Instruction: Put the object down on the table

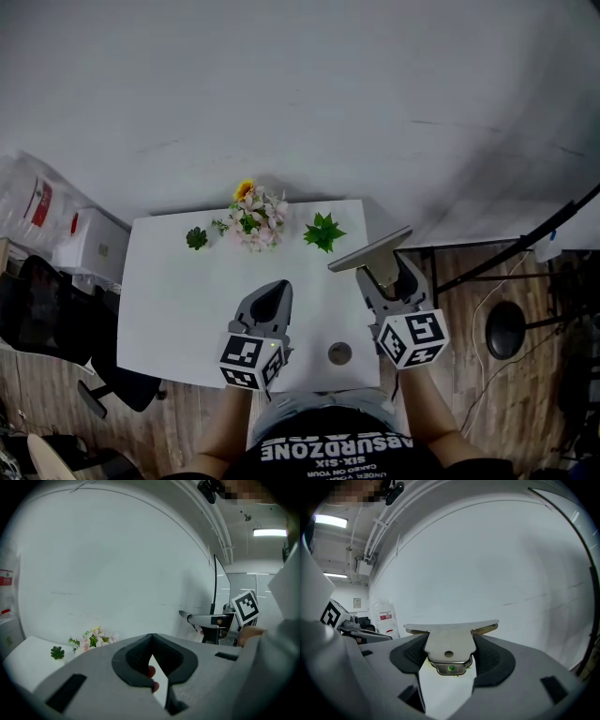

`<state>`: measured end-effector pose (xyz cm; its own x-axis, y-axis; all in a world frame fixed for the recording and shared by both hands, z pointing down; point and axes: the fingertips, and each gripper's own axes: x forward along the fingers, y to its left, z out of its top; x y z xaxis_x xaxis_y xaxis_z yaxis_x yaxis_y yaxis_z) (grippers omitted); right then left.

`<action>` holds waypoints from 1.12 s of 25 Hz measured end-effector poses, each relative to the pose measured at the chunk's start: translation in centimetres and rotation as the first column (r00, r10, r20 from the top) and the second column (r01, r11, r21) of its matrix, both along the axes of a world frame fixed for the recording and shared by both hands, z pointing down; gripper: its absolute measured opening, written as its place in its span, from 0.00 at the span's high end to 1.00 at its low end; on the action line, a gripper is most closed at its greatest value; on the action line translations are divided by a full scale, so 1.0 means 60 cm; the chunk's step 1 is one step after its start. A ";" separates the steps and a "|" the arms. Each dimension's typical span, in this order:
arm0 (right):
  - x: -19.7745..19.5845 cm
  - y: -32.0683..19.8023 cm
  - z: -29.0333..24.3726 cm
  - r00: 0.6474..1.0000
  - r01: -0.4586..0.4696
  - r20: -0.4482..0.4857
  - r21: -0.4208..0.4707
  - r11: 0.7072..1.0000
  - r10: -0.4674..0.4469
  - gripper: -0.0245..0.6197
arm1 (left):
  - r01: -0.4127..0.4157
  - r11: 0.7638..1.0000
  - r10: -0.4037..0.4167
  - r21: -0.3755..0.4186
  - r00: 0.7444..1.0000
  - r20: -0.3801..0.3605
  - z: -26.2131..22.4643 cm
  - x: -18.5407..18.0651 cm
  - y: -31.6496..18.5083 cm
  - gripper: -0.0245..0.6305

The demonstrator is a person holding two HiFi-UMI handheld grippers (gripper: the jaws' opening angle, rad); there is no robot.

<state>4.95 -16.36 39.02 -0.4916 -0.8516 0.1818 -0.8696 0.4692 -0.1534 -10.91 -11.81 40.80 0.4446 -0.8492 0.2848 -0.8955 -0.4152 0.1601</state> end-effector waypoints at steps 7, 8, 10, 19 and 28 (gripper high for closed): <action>-0.005 -0.002 0.018 1.000 -0.025 -0.003 -0.018 1.000 0.025 0.52 | -0.046 0.999 0.046 -0.014 0.999 -0.007 0.014 0.002 -0.004 0.96; -0.006 -0.003 0.021 1.000 -0.027 -0.004 -0.022 0.999 0.027 0.52 | -0.050 0.999 0.050 -0.015 0.999 -0.008 0.016 0.001 -0.005 0.96; -0.008 -0.005 0.030 0.999 -0.032 -0.006 -0.033 0.999 0.031 0.52 | -0.056 0.998 0.055 -0.021 0.998 -0.012 0.020 0.000 -0.008 0.96; -0.027 -0.017 0.077 0.999 -0.040 -0.015 -0.091 0.995 0.039 0.52 | -0.070 0.997 0.069 -0.044 0.997 -0.020 0.041 -0.015 -0.018 0.96; -0.037 -0.032 0.122 0.998 -0.048 -0.036 -0.140 0.989 0.044 0.52 | -0.078 0.993 0.077 -0.087 0.997 -0.021 0.079 -0.026 -0.029 0.96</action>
<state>2.73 -18.25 46.36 -0.4442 -0.8382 0.3164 -0.8955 0.4042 -0.1864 -12.46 -13.53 45.54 0.5139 -0.7839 0.3483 -0.8578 -0.4671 0.2145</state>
